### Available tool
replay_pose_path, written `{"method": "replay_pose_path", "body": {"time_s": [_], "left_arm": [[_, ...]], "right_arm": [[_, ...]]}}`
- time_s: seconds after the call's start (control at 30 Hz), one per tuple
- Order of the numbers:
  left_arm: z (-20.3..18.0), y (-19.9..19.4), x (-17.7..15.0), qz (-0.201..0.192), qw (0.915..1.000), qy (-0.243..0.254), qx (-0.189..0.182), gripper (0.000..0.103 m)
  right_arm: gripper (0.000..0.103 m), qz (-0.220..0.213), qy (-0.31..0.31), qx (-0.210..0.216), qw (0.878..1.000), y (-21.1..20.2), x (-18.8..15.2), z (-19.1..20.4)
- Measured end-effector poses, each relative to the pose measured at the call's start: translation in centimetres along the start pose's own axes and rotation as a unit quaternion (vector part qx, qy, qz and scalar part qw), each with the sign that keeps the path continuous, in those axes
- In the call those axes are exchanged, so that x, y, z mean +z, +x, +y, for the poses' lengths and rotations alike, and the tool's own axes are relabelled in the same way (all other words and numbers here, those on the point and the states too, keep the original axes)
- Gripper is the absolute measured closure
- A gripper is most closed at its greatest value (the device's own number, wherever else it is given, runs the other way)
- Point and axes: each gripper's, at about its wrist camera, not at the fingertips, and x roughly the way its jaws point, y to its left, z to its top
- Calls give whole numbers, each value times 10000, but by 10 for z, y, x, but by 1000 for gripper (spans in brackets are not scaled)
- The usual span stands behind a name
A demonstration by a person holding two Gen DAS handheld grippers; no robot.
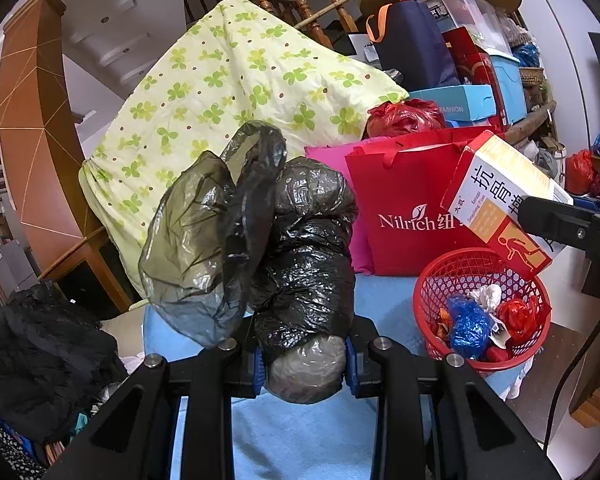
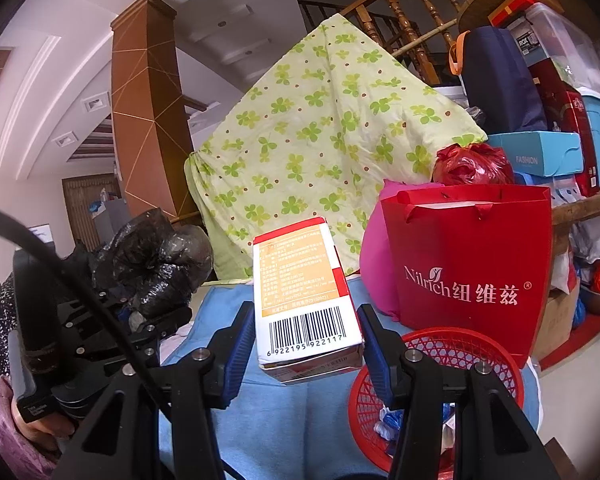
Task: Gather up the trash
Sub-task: 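Carry the black bag and medicine box toward the red wire basket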
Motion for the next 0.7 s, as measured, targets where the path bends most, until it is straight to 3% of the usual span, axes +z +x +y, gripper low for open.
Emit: {"method": "replay_pose_path", "body": {"time_s": [0.7], "left_arm": [[-10, 6, 1, 38, 9999, 108, -121, 70]], "right_arm": [[49, -15, 79, -60, 9999, -6, -3, -8]]}}
